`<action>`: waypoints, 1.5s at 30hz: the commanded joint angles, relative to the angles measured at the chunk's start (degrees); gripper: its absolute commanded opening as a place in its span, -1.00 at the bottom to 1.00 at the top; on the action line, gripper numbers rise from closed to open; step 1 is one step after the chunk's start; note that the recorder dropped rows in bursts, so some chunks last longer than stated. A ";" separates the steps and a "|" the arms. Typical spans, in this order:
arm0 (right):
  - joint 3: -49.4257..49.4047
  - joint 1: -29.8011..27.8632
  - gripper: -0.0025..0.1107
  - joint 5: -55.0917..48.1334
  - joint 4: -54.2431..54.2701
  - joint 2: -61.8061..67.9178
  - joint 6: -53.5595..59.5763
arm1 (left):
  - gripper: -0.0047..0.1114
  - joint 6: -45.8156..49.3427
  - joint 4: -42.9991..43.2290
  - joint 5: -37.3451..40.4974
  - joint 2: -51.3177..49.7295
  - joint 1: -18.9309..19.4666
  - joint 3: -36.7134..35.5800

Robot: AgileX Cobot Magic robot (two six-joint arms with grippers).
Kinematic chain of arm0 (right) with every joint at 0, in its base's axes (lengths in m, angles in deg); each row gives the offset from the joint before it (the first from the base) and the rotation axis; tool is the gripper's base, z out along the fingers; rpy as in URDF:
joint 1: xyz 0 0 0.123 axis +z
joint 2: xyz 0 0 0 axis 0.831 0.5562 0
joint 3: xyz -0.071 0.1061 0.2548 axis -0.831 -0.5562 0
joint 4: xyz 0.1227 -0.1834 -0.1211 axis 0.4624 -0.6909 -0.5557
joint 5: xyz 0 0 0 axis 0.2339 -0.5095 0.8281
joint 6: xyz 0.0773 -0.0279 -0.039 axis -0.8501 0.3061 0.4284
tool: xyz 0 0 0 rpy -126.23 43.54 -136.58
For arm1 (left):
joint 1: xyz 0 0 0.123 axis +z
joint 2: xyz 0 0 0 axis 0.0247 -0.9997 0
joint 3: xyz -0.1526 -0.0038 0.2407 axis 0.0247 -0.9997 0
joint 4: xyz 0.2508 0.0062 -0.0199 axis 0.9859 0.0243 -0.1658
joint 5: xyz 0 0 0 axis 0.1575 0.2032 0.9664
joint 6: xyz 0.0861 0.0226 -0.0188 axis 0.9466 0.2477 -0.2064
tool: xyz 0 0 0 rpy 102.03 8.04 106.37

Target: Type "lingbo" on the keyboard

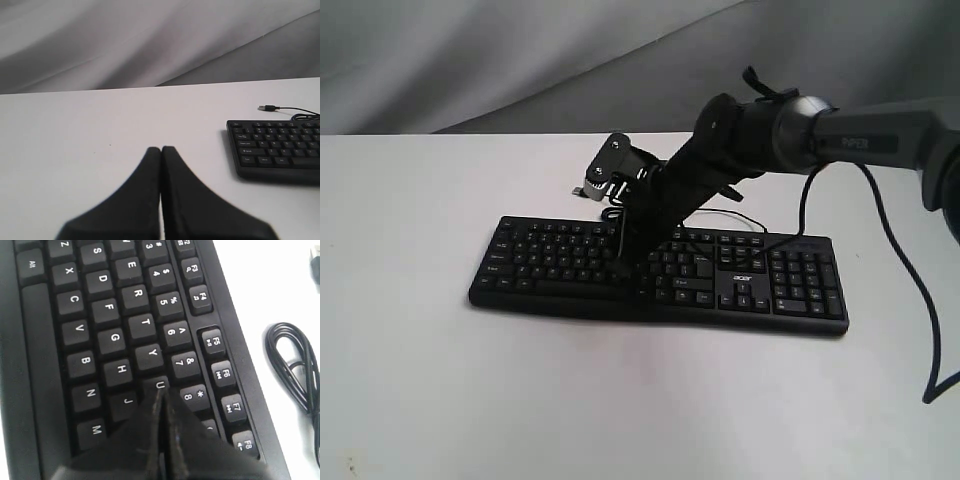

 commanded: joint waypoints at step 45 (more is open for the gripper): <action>0.34 2.33 -0.96 -1.76 0.51 -1.53 0.40 | -0.91 -0.12 -0.21 -0.40 0.21 0.06 -0.28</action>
